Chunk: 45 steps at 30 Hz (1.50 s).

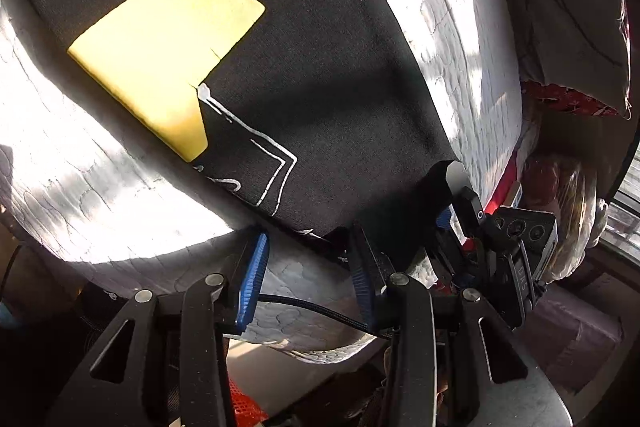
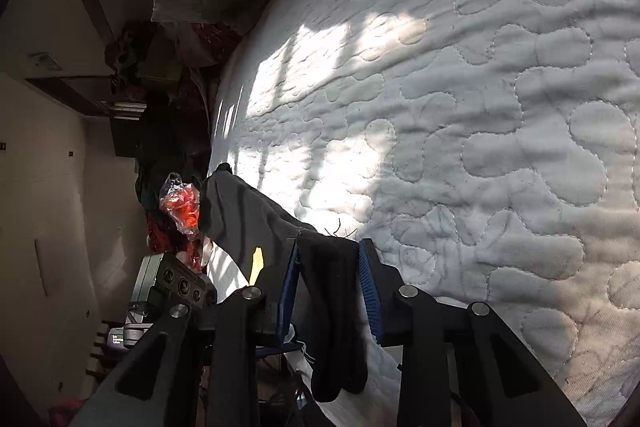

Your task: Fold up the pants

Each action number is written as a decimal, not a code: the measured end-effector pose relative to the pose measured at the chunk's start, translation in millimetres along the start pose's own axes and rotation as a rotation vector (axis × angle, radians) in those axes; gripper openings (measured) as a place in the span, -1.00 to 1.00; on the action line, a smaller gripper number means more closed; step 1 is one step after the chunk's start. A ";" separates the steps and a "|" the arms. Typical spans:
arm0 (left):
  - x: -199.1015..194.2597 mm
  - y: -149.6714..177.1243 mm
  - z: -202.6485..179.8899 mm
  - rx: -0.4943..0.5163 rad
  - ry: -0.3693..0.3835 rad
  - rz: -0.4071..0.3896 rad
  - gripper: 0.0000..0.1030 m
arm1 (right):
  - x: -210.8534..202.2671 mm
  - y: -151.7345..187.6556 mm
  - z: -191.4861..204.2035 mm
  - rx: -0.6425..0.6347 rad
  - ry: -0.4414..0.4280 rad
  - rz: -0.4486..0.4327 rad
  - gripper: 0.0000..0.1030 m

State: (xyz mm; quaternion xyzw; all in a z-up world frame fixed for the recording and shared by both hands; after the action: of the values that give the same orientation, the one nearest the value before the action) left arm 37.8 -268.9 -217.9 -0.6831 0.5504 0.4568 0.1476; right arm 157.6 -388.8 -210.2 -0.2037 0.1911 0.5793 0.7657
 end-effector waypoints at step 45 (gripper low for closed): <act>-9.1 -2.3 -32.5 0.106 0.181 0.156 -0.87 | -35.0 10.3 46.3 -0.105 0.319 -0.127 -0.75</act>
State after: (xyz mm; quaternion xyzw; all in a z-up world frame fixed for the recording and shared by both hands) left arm 55.1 -285.4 -193.9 -0.6679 0.6364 0.3736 0.0971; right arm 141.4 -390.0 -153.5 -0.3442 0.2665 0.4995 0.7490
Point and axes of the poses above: each gripper's, at about its wrist camera, not at the fingertips, and x roughly the way its jaws point, z to its left, y to its underside, the point moved 9 cm from there along x, roughly the way its jaws point, and after that the axes turned 1 degree about x, right-handed, at the moved point
